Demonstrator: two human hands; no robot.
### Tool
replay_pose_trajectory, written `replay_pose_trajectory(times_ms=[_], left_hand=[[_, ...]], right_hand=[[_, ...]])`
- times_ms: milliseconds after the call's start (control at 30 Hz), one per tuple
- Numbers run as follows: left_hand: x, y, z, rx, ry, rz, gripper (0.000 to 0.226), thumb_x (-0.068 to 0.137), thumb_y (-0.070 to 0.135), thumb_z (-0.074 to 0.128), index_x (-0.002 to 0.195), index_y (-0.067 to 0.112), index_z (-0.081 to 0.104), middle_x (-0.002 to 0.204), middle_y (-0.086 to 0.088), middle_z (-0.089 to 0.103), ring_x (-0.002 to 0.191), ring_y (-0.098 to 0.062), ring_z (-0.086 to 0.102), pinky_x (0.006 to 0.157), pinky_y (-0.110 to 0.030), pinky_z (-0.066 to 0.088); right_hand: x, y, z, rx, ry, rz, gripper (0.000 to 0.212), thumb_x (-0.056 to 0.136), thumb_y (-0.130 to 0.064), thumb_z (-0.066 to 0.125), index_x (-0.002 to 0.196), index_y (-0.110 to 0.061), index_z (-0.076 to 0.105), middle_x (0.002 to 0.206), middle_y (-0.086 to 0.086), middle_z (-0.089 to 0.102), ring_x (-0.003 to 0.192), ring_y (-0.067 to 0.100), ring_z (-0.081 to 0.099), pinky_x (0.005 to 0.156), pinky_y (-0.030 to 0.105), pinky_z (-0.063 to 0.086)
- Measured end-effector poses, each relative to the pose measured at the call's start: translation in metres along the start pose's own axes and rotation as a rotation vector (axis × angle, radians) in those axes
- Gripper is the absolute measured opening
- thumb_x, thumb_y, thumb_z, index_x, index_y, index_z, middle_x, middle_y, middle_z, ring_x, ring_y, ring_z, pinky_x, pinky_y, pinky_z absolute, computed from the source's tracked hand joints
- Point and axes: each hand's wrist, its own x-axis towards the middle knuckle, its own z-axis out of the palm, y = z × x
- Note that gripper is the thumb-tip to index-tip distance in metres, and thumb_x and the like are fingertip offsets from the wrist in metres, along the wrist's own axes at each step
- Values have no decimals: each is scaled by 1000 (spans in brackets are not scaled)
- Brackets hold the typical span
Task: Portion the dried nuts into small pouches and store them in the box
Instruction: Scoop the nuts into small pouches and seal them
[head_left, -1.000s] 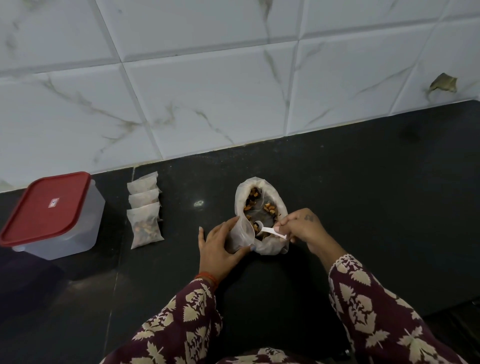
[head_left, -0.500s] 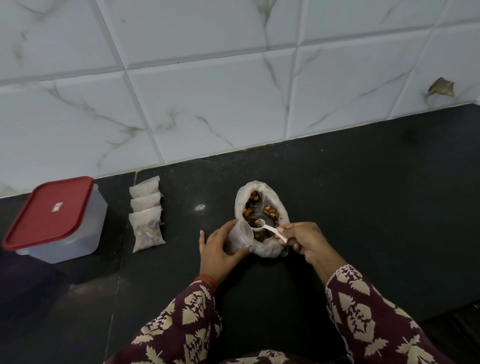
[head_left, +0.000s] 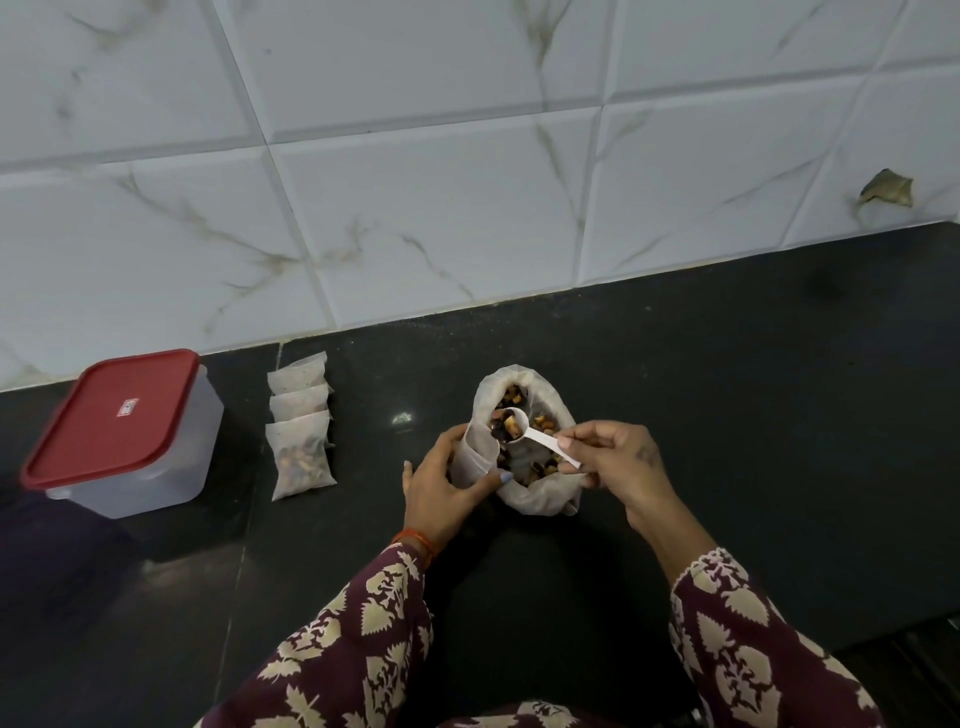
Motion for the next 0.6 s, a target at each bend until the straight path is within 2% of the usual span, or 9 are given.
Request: replay_pose_trajectory(times_ms=[100,200,300,367,500,600], left_hand=[[-1,0,-2,-48,-23,-11,70,60,68,69,121,44,45,113,23,59,115,-6,52,116,-54,9],[-3,2,-2,-50,3,-18,63,69,52,77,122,44,44,111,27,55,113,-4,48,115,-54,12],[-4,6,-4,-38,34,-11,62,71,49,76,125,41,47,120,19,58,115,-4,49,115,-54,9],[-5,7,-5,-34,25,-3,59,71,50,76,122,46,46,122,19,58,118,-4,50,115,-55,7],[-5,4,-5,2,12,6,60,68,59,73,121,49,45,123,21,58,119,-3,49,114,-57,10],[-4,2,-4,-7,-1,-1,62,66,61,72,121,49,46,123,19,58,119,-5,49,113,-57,13]], right_hand=[[-4,1,10,-186,2,-186,10,83,-12,70,87,-21,73,84,-3,71,66,10,71,49,18,52],[-7,6,20,-428,47,-487,12,82,-13,71,90,-21,75,77,-16,68,65,1,68,56,13,52],[-6,12,24,-603,51,-751,14,81,-11,72,94,-16,75,86,-8,72,76,0,65,72,14,53],[-6,11,25,-648,18,-788,17,81,-12,72,98,-14,75,93,-3,72,84,3,64,78,15,51],[-5,10,25,-698,-31,-767,19,80,-11,72,98,-16,75,95,-4,71,87,2,62,82,17,50],[-6,12,26,-700,61,-874,19,76,0,72,90,-13,76,87,-3,72,81,6,65,77,19,53]])
